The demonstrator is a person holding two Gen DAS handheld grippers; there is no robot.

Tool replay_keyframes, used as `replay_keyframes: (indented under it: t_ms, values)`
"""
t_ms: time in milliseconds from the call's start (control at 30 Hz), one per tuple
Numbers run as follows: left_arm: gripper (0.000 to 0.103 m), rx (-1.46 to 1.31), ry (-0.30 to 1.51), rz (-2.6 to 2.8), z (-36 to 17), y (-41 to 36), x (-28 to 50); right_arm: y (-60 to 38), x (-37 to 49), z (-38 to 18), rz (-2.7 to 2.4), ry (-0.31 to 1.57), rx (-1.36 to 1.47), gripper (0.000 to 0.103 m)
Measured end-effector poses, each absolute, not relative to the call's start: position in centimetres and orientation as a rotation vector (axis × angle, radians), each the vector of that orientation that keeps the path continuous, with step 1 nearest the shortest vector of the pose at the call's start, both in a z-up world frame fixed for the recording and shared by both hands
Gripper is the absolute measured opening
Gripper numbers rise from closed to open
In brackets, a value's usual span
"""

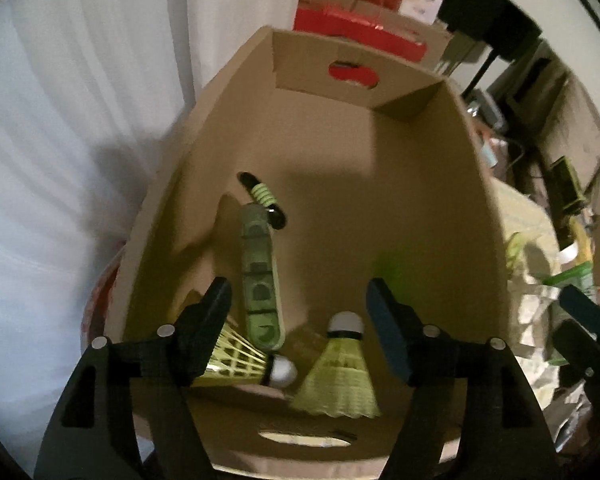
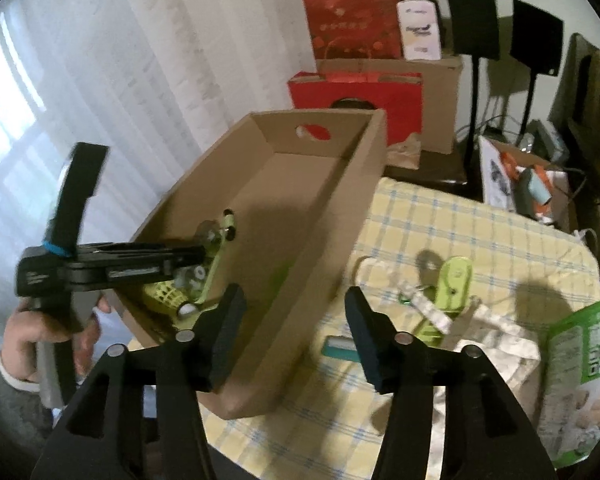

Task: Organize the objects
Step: 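Lower the case and paddle into the box and open both tools, then withdraw both open tools from the box back over the table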

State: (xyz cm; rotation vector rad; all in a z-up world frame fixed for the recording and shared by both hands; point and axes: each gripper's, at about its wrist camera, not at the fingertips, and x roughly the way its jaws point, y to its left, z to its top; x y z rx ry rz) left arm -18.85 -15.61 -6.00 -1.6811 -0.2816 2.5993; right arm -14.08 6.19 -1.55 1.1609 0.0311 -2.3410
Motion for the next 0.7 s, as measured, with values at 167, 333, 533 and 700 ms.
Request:
replay_keyframes:
  t_ms: [167,333,533,700]
  values:
    - [0.082,-1.59,-0.345,2.599,-4.6,-15.2,-17.4,8.1,-14.0,-1.3,-2.385,0.014,1.159,0.067]
    - [0.091,-1.502,-0.352,2.63,-3.4,-14.3,-16.6,10.0,-13.8,-1.0,-2.443,0.014,1.143,0.079]
    - [0.094,-1.426,-0.276,2.624,-2.3,-12.4,-15.0,11.9,-13.3,-0.7,-2.54,0.064,1.109,0.081]
    - [0.103,-1.356,-0.221,2.632,-1.2,-10.3,-13.8,13.7,-13.2,-0.7,-2.554,0.022,1.128,0.087]
